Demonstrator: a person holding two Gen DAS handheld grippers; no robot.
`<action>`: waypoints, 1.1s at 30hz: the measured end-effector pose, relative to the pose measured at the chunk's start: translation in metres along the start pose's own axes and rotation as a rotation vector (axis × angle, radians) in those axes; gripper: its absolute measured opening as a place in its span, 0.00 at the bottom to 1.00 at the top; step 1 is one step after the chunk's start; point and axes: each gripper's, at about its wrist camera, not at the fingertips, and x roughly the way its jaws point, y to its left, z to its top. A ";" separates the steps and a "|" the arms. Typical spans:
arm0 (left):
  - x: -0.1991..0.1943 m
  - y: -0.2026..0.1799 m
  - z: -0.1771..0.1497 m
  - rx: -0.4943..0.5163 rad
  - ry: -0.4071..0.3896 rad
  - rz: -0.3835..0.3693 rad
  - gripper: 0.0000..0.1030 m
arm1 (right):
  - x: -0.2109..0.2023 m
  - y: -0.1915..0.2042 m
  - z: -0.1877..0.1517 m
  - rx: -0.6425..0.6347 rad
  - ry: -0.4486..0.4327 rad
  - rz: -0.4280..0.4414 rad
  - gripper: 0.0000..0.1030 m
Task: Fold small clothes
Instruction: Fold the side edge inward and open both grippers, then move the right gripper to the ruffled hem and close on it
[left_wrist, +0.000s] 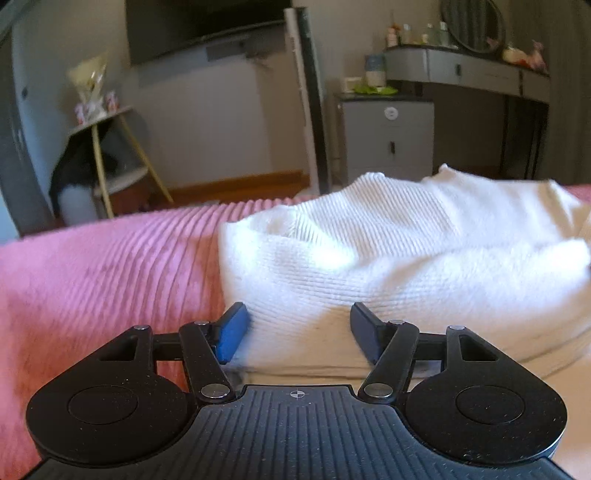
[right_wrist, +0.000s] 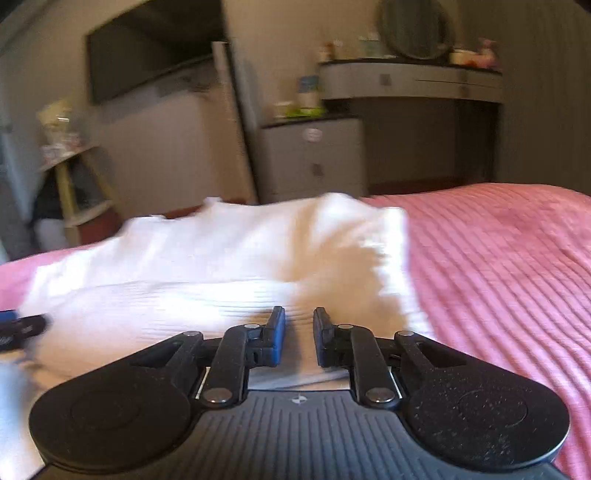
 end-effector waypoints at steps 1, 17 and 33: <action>0.000 0.003 -0.001 -0.004 -0.004 -0.007 0.67 | 0.002 -0.005 0.001 0.021 0.008 0.001 0.00; -0.084 0.051 -0.058 -0.225 0.165 -0.038 0.90 | -0.050 0.003 -0.005 -0.012 0.071 0.000 0.05; -0.146 0.056 -0.096 -0.244 0.433 -0.146 0.95 | -0.179 -0.082 -0.050 0.013 0.398 0.127 0.30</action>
